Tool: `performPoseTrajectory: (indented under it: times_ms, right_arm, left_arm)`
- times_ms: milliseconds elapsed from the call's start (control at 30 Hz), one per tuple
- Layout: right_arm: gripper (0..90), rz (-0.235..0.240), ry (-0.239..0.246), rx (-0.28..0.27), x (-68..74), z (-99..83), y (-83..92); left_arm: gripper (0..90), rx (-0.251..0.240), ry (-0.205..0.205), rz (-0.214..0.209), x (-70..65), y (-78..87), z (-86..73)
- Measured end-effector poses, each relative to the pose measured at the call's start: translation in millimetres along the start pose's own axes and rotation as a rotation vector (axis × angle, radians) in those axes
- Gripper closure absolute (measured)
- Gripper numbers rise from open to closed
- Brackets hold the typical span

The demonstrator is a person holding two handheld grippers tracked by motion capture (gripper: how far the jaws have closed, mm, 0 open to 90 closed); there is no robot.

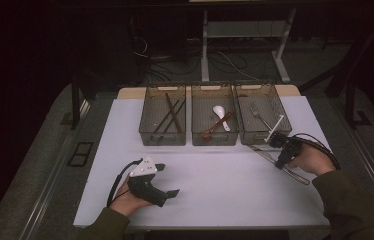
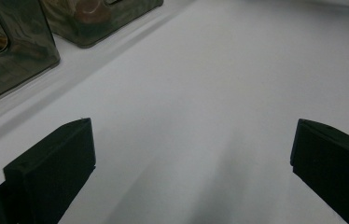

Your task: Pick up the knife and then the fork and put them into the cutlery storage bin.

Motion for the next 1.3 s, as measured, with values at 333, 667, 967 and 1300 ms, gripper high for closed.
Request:
performPoseTrajectory:
  times_ms: [333,667,967,1300]
  right_arm:
    - [79.7,0.023,0.032,-0.045,2.4,-20.8,6.6]
    - [79.8,0.076,0.042,-0.174,10.2,-30.3,25.3]
    - [79.8,0.128,0.008,-0.341,6.1,-31.6,43.7]
    - [79.8,0.181,-0.075,-0.569,-6.5,-26.3,66.2]
  left_arm:
    - [0.0,0.003,0.002,0.000,-0.5,-0.9,-0.1]
    - [0.0,0.002,0.003,0.000,-0.3,-0.8,-0.1]
    - [0.0,0.001,0.004,0.000,-0.1,-0.7,-0.1]
    - [0.0,0.002,0.003,-0.001,-0.1,-0.6,0.0]
Point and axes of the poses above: each handheld gripper's, and its own axes: y roughly backward along the jaws, z roughly out of its top, x roughly to its left, the point moved 4 cm from there along -y, roughly forward along the jaws, and after that the axes turned 8 degrees about -y, right-handed, at the moved point
